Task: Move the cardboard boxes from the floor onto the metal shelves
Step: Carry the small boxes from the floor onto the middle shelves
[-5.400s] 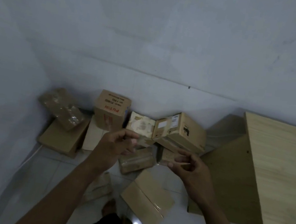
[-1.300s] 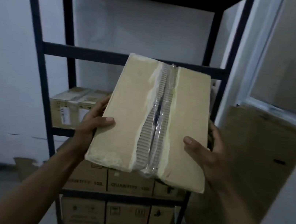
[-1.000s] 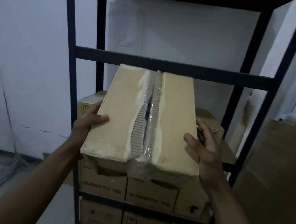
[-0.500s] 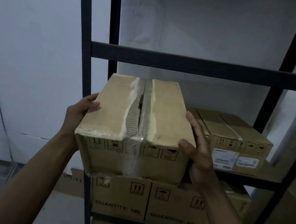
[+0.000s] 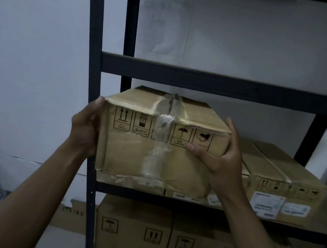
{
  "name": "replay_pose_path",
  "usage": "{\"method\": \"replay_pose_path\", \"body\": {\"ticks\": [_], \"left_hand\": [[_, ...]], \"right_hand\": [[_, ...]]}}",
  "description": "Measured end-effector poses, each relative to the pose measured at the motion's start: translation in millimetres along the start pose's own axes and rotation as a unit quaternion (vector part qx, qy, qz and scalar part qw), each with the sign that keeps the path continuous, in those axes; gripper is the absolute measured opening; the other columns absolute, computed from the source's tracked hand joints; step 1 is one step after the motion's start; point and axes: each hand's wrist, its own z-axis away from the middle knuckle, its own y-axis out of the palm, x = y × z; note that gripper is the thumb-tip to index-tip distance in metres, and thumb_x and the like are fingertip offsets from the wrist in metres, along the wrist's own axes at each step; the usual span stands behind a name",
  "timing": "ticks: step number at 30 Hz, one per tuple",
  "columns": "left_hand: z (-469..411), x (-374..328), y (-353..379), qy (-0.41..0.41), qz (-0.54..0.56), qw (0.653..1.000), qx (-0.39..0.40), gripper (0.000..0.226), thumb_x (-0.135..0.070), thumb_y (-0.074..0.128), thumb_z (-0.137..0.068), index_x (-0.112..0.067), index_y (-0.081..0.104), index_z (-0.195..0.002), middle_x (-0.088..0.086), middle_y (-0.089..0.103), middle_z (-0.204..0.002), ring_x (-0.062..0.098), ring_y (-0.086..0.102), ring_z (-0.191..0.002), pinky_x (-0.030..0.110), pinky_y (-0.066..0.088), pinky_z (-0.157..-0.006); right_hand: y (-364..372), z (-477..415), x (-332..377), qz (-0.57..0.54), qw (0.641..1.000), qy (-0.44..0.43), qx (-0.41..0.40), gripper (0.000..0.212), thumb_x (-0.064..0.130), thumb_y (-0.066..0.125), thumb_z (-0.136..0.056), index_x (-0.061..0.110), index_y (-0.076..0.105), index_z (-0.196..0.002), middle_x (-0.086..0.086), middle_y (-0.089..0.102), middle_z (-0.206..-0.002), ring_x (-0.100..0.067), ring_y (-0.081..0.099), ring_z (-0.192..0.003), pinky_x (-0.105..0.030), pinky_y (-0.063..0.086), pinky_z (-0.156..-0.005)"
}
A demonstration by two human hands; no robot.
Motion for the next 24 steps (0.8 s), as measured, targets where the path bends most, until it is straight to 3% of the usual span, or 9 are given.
{"method": "replay_pose_path", "body": {"ticks": [2,5,7,10,12,16,18,21,24], "left_hand": [[-4.5,5.4,-9.8,-0.004,-0.084,0.994,-0.070,0.038,-0.039,0.051,-0.091,-0.015,0.067,-0.117,0.008,0.073,-0.107,0.026,0.070,-0.100,0.036,0.059,-0.078],[-13.4,15.3,-24.1,-0.036,-0.217,0.966,-0.137,0.066,-0.040,0.074,-0.071,-0.010,0.058,-0.129,0.006,0.074,-0.111,0.023,0.071,-0.102,0.030,0.059,-0.074],[-16.1,20.9,-31.8,-0.022,-0.282,0.936,-0.208,0.068,-0.045,0.080,-0.065,-0.016,0.063,-0.124,0.001,0.074,-0.111,0.019,0.071,-0.103,0.030,0.059,-0.077],[-19.5,33.0,-50.1,0.005,-0.359,0.885,-0.296,0.053,-0.042,0.084,-0.070,-0.022,0.067,-0.115,-0.002,0.072,-0.112,0.018,0.067,-0.106,0.042,0.057,-0.090],[-21.3,40.6,-60.8,0.028,-0.409,0.842,-0.352,0.051,-0.039,0.086,-0.072,-0.025,0.064,-0.116,-0.006,0.062,-0.119,0.013,0.061,-0.110,0.041,0.054,-0.095],[-24.2,46.7,-83.3,0.035,-0.464,0.777,-0.424,0.082,-0.031,0.090,-0.070,-0.033,0.043,-0.137,-0.006,0.034,-0.139,0.018,0.038,-0.131,0.034,0.041,-0.102],[-25.6,46.2,-93.7,0.006,-0.408,0.812,-0.418,0.095,-0.019,0.088,-0.073,-0.027,0.031,-0.148,0.002,0.033,-0.148,0.022,0.037,-0.135,0.037,0.038,-0.106],[-25.5,42.9,-106.5,-0.031,-0.295,0.890,-0.345,0.082,0.002,0.078,-0.076,-0.017,0.038,-0.145,0.005,0.057,-0.127,0.032,0.054,-0.125,0.037,0.051,-0.092],[-25.7,38.3,-117.6,-0.057,-0.282,0.904,-0.315,0.069,0.004,0.074,-0.078,-0.019,0.047,-0.137,0.012,0.062,-0.122,0.031,0.061,-0.116,0.039,0.055,-0.084]], "right_hand": [[8.6,-13.0,-6.2,0.024,0.999,0.002,-0.026,0.116,0.055,0.092,-0.047,0.036,0.037,-0.148,0.007,0.057,-0.138,-0.012,0.059,-0.124,-0.041,0.058,-0.095],[25.5,-29.2,-23.4,0.057,0.997,-0.010,-0.060,0.094,0.061,0.089,-0.049,0.038,0.049,-0.131,0.014,0.063,-0.123,0.001,0.063,-0.107,-0.029,0.059,-0.081],[35.9,-35.0,-39.0,0.080,0.994,0.007,-0.077,0.084,0.068,0.086,-0.052,0.040,0.052,-0.124,0.018,0.064,-0.116,0.008,0.063,-0.098,-0.021,0.056,-0.074],[45.1,-37.5,-68.4,0.112,0.991,0.036,-0.070,0.072,0.072,0.078,-0.063,0.041,0.055,-0.123,0.017,0.065,-0.116,0.000,0.065,-0.100,-0.032,0.060,-0.077],[47.5,-38.5,-84.1,0.108,0.993,0.032,-0.039,0.066,0.068,0.076,-0.069,0.045,0.054,-0.128,0.020,0.065,-0.119,0.001,0.064,-0.104,-0.029,0.060,-0.076],[47.6,-46.7,-101.7,0.076,0.996,0.038,0.029,0.061,0.055,0.074,-0.076,0.053,0.048,-0.132,0.042,0.061,-0.112,0.016,0.060,-0.103,-0.012,0.056,-0.070],[46.7,-53.3,-110.4,0.076,0.995,0.044,0.049,0.060,0.042,0.075,-0.085,0.051,0.045,-0.136,0.047,0.059,-0.108,0.019,0.059,-0.102,-0.008,0.054,-0.070],[46.2,-60.7,-121.6,0.074,0.994,0.050,0.060,0.059,0.032,0.073,-0.091,0.039,0.045,-0.143,0.049,0.058,-0.106,0.023,0.057,-0.100,-0.004,0.050,-0.068],[47.4,-62.0,-126.3,0.085,0.994,0.043,0.056,0.059,0.034,0.073,-0.090,0.036,0.046,-0.143,0.051,0.057,-0.106,0.024,0.056,-0.101,-0.002,0.049,-0.068]]}}
